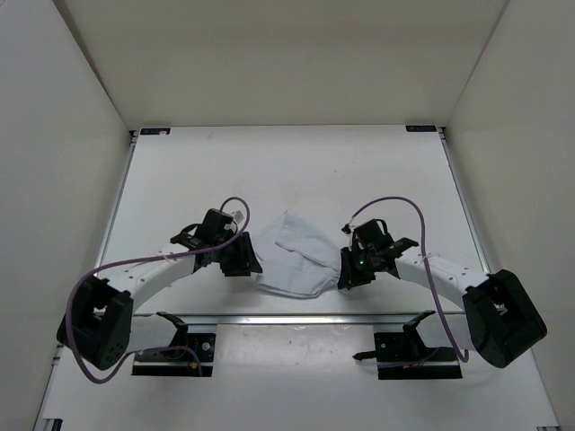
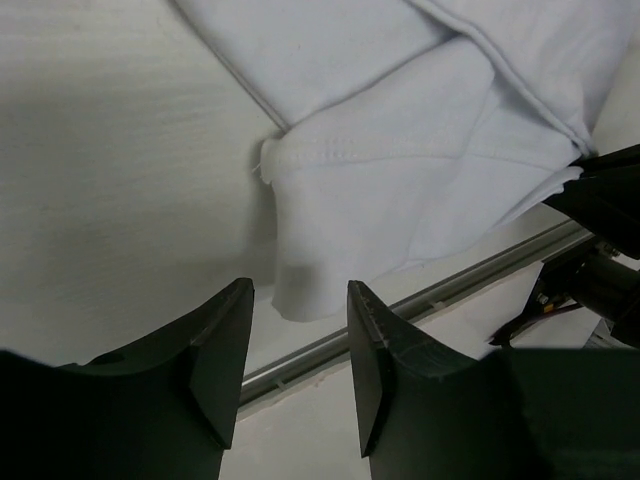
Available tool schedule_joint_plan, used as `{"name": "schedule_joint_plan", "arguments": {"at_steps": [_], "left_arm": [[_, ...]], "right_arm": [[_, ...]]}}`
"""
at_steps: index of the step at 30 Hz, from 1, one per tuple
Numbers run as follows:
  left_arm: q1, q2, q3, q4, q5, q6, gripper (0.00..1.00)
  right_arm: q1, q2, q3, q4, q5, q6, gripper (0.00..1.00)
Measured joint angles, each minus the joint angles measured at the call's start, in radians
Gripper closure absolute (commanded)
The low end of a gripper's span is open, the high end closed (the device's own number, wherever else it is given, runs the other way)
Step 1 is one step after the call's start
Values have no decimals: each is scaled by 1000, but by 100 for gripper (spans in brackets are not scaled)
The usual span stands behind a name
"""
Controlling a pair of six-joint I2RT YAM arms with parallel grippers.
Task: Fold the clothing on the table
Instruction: Flatten the skirt out
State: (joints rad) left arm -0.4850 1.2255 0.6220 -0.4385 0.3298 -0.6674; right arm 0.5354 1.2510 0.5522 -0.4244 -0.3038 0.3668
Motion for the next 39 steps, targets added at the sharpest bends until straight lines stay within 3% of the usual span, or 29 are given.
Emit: {"name": "schedule_joint_plan", "arguments": {"at_steps": [5,6,8,9,14,17,21,23,24,26,28,32,36,39], "left_arm": [[-82,80,1,23,-16,-51,45],[-95,95,1,32,-16,-64,54],[-110,115,-5,63,-15,-100,91],[-116,125,-9,81,-14,-113,100],[-80,182,33,100,2,-131,100],[35,321,325,1,18,-103,100],[167,561,957,-74,8,-72,100],[217,665,1289,-97,10,-75,100],[236,686,1383,-84,14,-77,100],[259,657,1429,-59,35,-83,100],[259,561,1311,-12,51,-85,100],[241,343,825,125,85,-99,100],[231,239,338,193,97,-116,100],[211,147,34,153,108,-124,100]], "right_arm": [[0,0,0,4,0,0,100],[-1,0,0,3,0,-1,100],[-7,-2,0,3,0,-3,100],[-8,-3,0,3,0,-4,100],[-93,16,106,-59,-39,-40,100],[-193,152,447,-140,-76,-101,100],[-308,347,998,5,-97,-146,100],[-363,365,1114,114,-128,-140,100],[-387,365,1139,161,-151,-132,99],[-428,358,1132,274,-205,-110,100],[-440,344,1062,348,-243,-99,100],[-418,284,728,462,-258,-117,100],[-343,164,314,441,-212,-128,100],[-209,-9,63,362,-138,-108,100]]}}
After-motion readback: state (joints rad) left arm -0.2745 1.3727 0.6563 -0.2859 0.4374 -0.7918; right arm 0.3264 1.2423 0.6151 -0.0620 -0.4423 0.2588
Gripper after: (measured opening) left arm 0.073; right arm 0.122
